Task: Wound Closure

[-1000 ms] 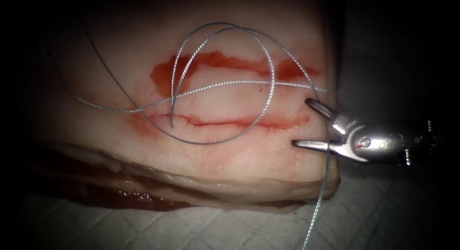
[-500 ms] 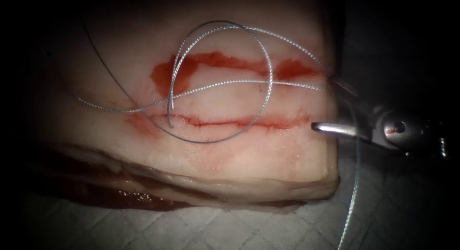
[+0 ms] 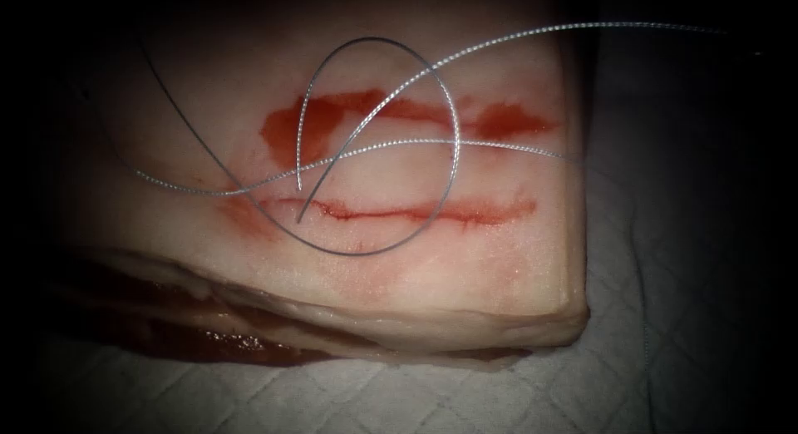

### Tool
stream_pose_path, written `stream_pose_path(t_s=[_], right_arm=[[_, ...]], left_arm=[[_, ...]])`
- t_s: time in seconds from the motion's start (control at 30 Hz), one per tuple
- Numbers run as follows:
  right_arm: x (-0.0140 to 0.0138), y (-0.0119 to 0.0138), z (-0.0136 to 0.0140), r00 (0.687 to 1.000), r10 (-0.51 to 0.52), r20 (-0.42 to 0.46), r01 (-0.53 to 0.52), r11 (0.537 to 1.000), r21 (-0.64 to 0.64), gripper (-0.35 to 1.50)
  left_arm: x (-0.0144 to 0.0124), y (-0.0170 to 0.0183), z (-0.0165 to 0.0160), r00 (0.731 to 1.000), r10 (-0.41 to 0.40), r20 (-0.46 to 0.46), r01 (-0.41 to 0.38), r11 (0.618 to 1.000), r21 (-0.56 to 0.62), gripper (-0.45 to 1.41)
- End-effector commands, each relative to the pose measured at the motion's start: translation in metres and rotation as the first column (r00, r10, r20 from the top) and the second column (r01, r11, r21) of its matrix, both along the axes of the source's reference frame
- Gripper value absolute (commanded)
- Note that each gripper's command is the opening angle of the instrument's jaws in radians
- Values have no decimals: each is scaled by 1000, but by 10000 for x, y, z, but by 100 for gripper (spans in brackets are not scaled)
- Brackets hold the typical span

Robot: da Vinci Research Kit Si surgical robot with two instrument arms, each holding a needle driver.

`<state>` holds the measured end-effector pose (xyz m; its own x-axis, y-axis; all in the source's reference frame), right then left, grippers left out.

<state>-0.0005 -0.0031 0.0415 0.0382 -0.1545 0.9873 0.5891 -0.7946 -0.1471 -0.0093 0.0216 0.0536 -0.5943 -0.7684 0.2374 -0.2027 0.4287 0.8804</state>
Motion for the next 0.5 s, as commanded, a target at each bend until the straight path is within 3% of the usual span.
stream_pose_path(t_s=[0.03,0.23,0.5], right_arm=[[-24,11,15,999,27,26,-27,1000,-2,143],[-69,23,52,968,192,162,-194,981,-5,121],[-75,0,113,928,94,361,-100,995,-3,118]], left_arm=[[-5,1,4,1000,0,1,0,1000,-1,-45],[-5,1,4,1000,0,1,0,1000,-1,-45],[-5,1,4,1000,0,1,0,1000,-1,-45]])
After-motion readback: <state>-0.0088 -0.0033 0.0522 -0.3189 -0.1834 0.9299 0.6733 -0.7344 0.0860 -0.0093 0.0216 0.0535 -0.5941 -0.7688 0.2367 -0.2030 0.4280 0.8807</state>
